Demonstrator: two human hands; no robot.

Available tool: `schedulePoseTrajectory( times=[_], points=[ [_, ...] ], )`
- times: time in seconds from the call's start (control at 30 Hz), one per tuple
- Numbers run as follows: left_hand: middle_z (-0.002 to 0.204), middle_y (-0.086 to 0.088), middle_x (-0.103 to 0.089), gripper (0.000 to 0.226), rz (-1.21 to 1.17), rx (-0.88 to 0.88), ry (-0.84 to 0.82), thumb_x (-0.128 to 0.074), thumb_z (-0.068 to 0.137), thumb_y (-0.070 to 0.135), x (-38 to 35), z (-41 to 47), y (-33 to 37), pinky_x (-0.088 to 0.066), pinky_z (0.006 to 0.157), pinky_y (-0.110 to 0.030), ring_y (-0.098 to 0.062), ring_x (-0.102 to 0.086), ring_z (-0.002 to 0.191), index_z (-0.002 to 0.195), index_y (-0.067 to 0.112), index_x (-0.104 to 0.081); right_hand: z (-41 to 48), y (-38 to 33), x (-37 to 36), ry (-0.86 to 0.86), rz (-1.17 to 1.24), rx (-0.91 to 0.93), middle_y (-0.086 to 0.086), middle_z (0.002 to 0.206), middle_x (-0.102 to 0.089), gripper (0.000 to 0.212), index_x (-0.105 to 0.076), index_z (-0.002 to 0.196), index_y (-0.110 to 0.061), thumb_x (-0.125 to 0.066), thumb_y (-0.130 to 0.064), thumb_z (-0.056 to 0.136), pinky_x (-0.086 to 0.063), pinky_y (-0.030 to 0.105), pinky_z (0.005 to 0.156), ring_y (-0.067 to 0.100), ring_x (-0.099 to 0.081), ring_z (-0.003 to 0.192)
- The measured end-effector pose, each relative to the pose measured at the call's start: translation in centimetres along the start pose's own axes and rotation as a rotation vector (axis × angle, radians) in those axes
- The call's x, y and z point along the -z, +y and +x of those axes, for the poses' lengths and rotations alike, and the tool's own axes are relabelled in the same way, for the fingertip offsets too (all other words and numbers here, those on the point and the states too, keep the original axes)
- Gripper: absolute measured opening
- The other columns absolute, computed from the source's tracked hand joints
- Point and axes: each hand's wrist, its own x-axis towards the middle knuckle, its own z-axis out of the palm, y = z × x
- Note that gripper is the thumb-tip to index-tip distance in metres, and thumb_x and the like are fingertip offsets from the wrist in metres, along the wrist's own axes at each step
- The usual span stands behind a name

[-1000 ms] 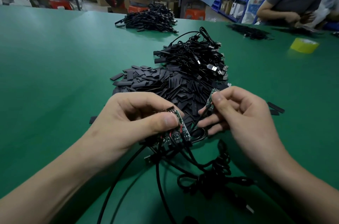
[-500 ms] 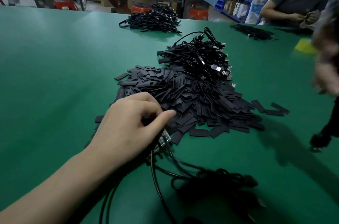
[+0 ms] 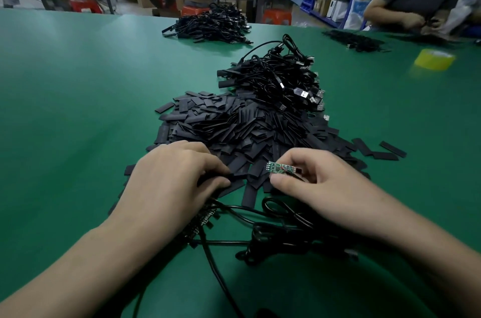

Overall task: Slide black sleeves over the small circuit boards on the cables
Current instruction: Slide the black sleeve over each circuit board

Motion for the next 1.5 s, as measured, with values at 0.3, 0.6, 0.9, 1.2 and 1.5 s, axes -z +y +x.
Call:
schedulePoseTrajectory(
  times=[0.3, 0.6, 0.9, 1.2, 1.5],
  points=[
    [0.085, 0.021, -0.068, 0.021, -0.209, -0.121, 0.121, -0.067, 0.090, 0.053, -0.4, 0.0, -0.1, -0.053, 0.065, -0.032, -0.004, -0.064, 0.076, 0.098, 0.037, -0.079, 0.1, -0.6, -1.3, 0.053, 0.139, 0.053, -0.013, 0.063, -0.057, 0.012, -0.074, 0.088, -0.029, -0.070, -0.040, 0.090, -0.037, 0.019, 0.058, 0.002, -0.045, 0.059],
    [0.083, 0.018, -0.071, 0.024, -0.463, -0.173, 0.149, -0.081, 0.077, 0.042, -0.7, -0.1, 1.1, -0.049, 0.070, -0.014, 0.001, -0.067, 0.078, 0.097, 0.029, -0.079, -0.1, -1.3, -1.2, 0.039, 0.198, 0.100, 0.012, 0.063, -0.047, 0.032, -0.068, 0.084, -0.009, -0.066, -0.039, 0.093, -0.032, 0.043, 0.056, 0.011, -0.039, 0.058],
    [0.083, 0.018, -0.071, 0.024, -0.514, -0.096, 0.220, -0.081, 0.073, 0.038, -0.7, -0.1, 0.8, -0.048, 0.071, -0.014, 0.002, -0.065, 0.076, 0.095, 0.027, -0.081, -0.6, -0.5, -1.0, 0.027, 0.394, 0.058, -0.007, 0.061, -0.049, 0.027, -0.062, 0.092, -0.031, -0.056, -0.056, 0.083, -0.033, 0.039, 0.059, 0.013, -0.041, 0.058],
    [0.077, 0.014, -0.071, 0.019, -0.569, -0.048, 0.200, -0.082, 0.070, 0.038, -0.9, -0.2, 1.1, -0.052, 0.064, -0.025, -0.012, -0.067, 0.069, 0.088, 0.030, -0.081, -0.8, -0.1, -0.4, -0.074, 0.479, 0.110, -0.003, 0.054, -0.048, 0.019, -0.053, 0.092, -0.012, -0.048, -0.026, 0.104, -0.038, 0.027, 0.053, 0.014, -0.041, 0.049],
    [0.078, 0.018, -0.069, 0.018, -0.447, -0.110, 0.205, -0.084, 0.073, 0.035, -0.4, -0.3, 1.2, -0.051, 0.066, -0.022, -0.005, -0.067, 0.073, 0.089, 0.026, -0.082, -0.9, -0.3, -0.2, -0.170, 0.605, 0.050, 0.003, 0.052, -0.047, 0.016, -0.051, 0.092, -0.003, -0.048, -0.015, 0.104, -0.039, 0.023, 0.051, 0.014, -0.042, 0.042]
  ],
)
